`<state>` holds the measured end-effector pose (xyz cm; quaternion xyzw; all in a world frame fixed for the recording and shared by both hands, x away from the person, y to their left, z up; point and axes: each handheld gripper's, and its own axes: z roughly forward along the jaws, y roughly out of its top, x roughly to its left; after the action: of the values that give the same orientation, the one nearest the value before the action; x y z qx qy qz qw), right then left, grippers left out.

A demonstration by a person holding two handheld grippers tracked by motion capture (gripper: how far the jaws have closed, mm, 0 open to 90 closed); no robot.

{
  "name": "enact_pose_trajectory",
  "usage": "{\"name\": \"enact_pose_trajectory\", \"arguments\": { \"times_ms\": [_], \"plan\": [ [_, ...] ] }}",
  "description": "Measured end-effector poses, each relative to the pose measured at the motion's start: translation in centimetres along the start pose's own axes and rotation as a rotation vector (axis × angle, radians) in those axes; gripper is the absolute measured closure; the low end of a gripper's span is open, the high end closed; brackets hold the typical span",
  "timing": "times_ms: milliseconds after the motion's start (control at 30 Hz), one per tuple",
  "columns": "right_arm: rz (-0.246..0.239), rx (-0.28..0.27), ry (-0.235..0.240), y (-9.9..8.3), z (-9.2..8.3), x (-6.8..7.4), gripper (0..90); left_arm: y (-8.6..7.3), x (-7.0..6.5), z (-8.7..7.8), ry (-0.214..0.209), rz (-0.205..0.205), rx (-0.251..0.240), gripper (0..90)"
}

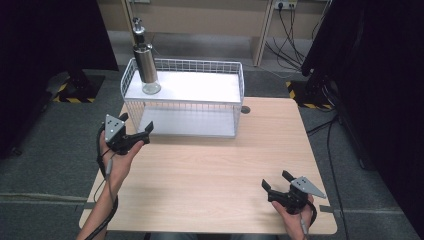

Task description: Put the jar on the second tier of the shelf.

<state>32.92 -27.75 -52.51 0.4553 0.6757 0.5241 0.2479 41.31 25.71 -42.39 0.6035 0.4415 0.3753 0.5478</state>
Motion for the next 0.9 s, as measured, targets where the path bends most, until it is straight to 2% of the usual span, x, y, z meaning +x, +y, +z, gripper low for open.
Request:
{"name": "enact_pose_trajectory", "arguments": {
  "times_ms": [200, 600, 900],
  "plan": [
    [0.001, 0.001, -0.001, 0.0, 0.0, 0.0, 5.6, -0.4, -0.1, -0.3, -0.006, -0.002, 0.003, 3.9],
    [0.001, 0.001, 0.000, 0.0, 0.0, 0.0, 5.6, -1.7, -0.2, -1.5, -0.023, -0.032, 0.007, 3.8],
    [-0.001, 0.000, -0.001, 0.0, 0.0, 0.0, 5.7, -2.6, -0.5, -2.3, -0.034, -0.036, 0.013, 3.8]
  ]
}}
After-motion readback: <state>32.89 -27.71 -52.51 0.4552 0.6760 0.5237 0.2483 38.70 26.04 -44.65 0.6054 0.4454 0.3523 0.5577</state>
